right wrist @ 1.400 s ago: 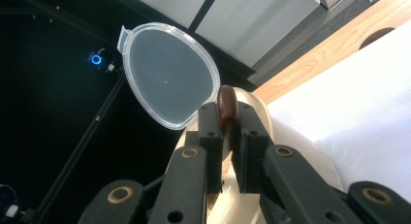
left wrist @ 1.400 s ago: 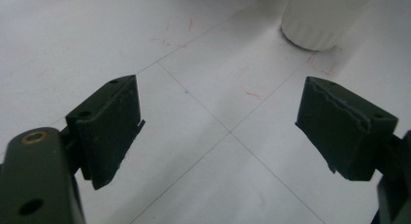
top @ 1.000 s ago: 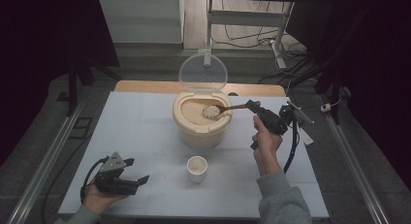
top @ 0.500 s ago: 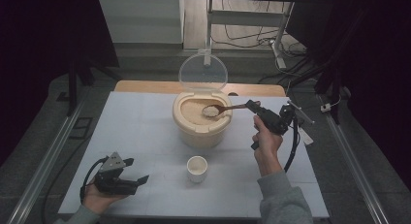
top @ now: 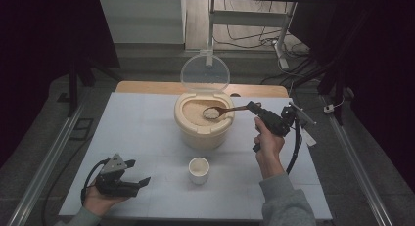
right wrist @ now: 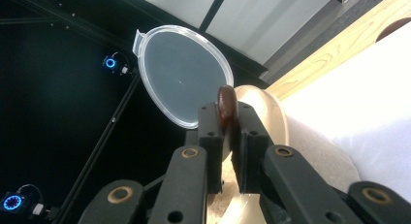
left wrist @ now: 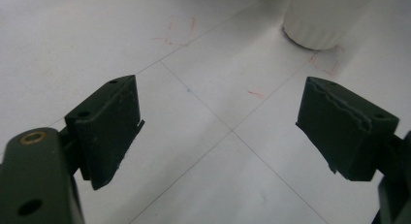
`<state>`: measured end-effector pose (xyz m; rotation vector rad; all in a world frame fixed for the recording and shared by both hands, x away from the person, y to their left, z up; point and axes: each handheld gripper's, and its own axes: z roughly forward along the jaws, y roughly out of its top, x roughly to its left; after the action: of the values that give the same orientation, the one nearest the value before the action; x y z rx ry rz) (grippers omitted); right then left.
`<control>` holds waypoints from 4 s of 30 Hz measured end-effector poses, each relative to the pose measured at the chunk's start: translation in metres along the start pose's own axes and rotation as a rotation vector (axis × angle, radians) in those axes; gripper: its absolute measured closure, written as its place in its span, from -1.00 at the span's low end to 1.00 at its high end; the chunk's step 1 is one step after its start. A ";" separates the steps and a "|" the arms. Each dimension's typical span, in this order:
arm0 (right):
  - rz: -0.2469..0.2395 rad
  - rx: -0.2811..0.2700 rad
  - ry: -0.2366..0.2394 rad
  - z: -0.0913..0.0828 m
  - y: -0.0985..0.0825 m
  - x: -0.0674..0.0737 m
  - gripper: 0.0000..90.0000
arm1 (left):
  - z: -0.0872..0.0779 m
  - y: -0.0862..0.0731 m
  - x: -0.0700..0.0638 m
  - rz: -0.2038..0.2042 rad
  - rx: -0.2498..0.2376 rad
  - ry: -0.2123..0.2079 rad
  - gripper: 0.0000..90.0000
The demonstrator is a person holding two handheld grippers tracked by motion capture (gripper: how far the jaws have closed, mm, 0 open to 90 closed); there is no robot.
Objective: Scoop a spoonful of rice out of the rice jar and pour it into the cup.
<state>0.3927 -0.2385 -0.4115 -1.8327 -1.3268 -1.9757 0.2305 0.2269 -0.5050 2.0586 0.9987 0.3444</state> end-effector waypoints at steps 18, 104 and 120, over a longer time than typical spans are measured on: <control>-0.002 -0.001 0.011 -0.003 0.001 0.003 0.85 | 0.000 0.000 0.001 -0.009 0.000 0.005 -0.66; -0.592 0.245 0.094 -0.058 -0.058 0.038 0.85 | 0.002 -0.001 0.002 -0.018 0.011 0.002 -0.67; -0.743 0.278 0.070 -0.090 -0.035 0.038 0.85 | 0.002 0.001 0.003 -0.037 0.003 0.015 -0.72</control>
<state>0.2952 -0.2600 -0.3841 -1.2227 -2.3554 -1.9517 0.2340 0.2274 -0.5063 2.0398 1.0460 0.3397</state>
